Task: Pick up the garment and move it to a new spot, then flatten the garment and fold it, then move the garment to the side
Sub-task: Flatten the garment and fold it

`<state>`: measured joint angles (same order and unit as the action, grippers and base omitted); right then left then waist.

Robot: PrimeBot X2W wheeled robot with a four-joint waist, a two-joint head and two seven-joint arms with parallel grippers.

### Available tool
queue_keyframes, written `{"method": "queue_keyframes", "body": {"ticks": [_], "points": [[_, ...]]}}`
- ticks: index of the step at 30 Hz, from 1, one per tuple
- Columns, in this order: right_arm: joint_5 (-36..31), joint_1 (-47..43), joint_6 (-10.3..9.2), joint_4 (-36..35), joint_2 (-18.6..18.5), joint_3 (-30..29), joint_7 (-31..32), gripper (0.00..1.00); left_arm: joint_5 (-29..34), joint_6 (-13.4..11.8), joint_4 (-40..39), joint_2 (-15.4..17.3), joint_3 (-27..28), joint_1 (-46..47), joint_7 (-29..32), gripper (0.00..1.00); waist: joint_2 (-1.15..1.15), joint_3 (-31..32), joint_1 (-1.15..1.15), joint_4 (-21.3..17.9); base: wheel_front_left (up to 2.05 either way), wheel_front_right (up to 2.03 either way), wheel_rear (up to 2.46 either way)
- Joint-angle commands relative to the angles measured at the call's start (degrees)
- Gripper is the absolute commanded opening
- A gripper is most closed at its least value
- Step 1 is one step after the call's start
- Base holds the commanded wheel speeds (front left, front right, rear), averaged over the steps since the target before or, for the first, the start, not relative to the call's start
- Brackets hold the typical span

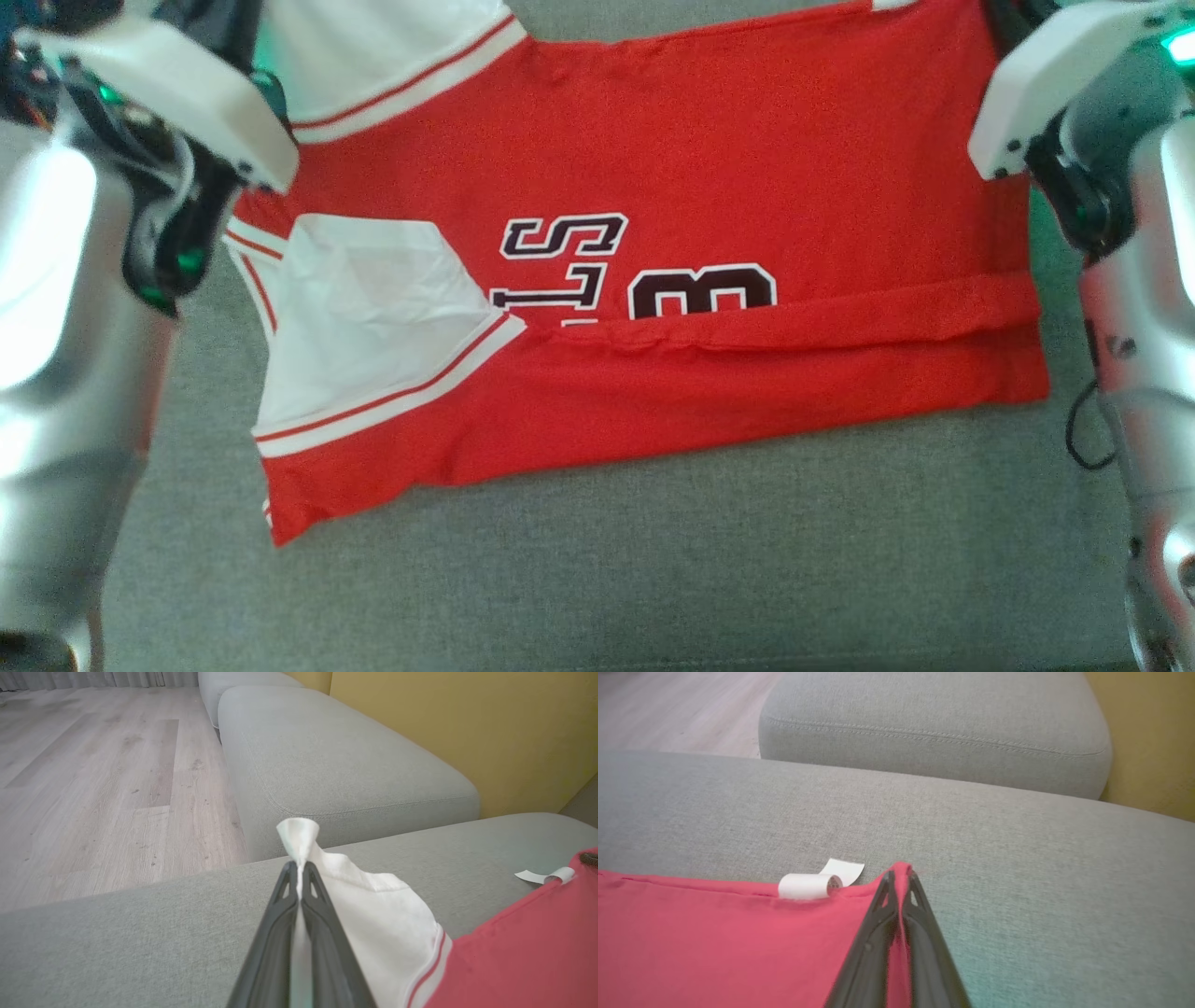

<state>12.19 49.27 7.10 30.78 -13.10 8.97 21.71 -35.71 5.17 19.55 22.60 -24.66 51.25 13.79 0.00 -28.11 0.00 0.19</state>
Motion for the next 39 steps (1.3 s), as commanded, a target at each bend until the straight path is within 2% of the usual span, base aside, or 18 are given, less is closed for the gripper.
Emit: {"method": "queue_keyframes", "body": {"ticks": [1, 6, 17, 26, 27, 30, 31, 32, 33, 36, 39], "points": [[0.78, -2.54, 0.39, -1.23, -0.31, -0.16, -1.4, 0.0, -0.86, 0.51, -3.2, 2.87, 1.84, -1.11, -1.1, 0.0, 0.0, 2.6, 0.0, 0.59, 0.0, 0.0, 0.0], [2.25, -7.61, 0.39, -1.37, -0.65, -1.12, -4.22, 0.0, -2.55, 0.54, -7.75, 3.41, 2.05, -8.65, -3.74, 0.0, 0.0, 7.25, 0.0, 1.43, 0.0, 0.0, 0.0], [4.3, -18.39, 0.39, -6.33, -0.17, -1.33, -7.55, 0.0, -4.25, -2.01, -16.13, 3.54, 1.92, -26.07, -9.35, 0.0, 0.0, 13.5, 0.0, 2.06, 0.0, 0.0, 0.0], [3.73, -25.6, 0.39, -8.41, 1.38, -4.45, -8.63, 0.0, -4.86, -2.69, -13.67, 1.03, 0.78, -35.4, -15.56, 0.0, 0.0, 16.22, 0.0, 2.23, 0.0, 0.0, 0.0], [3.45, -26.13, 0.39, -8.44, 1.54, -4.66, -8.85, 0.08, -4.82, -2.63, -12.93, 0.62, 0.72, -35.87, -16.52, 0.0, 0.0, 16.54, 0.0, 2.18, 0.0, 0.0, 0.0], [2.55, -27.87, 0.39, -8.6, 2.25, -5.53, -9.88, 0.71, -4.96, -2.02, -11.25, -0.57, 0.59, -37.56, -19.93, 0.0, 0.0, 17.41, 0.0, 2.0, 0.0, 0.0, 0.0], [2.31, -28.52, 0.39, -8.77, 2.58, -5.94, -10.36, 1.0, -4.68, -1.8, -10.9, -0.82, 0.5, -38.21, -21.39, 0.43, 0.0, 17.66, 0.0, 1.94, 0.0, 0.0, 0.0], [2.08, -29.21, 0.39, -8.96, 2.92, -6.45, -10.9, 1.0, -4.41, -1.52, -10.51, -1.03, 0.25, -39.0, -22.72, 0.93, 0.0, 18.0, 0.0, 1.92, 0.0, 0.0, 0.0], [1.86, -29.91, 0.39, -9.18, 3.26, -7.04, -11.37, 1.0, -4.22, -1.43, -9.95, -1.19, 0.13, -39.82, -23.78, 1.0, 0.0, 18.29, 0.0, 1.92, 0.0, 0.0, 0.0], [0.89, -32.14, 0.39, -10.19, 4.31, -9.21, -12.71, 1.0, -4.17, -1.2, -8.77, -1.98, 0.23, -42.5, -26.26, 1.0, 0.0, 19.32, 0.0, 2.01, 0.0, 0.0, 0.0], [-0.03, -34.52, 0.39, -11.74, 5.43, -11.78, -13.71, 1.0, -3.89, -2.19, -8.37, -3.06, 1.38, -45.14, -27.76, 1.0, 0.0, 20.23, 0.0, 2.47, 0.0, 0.0, 0.0]]}}
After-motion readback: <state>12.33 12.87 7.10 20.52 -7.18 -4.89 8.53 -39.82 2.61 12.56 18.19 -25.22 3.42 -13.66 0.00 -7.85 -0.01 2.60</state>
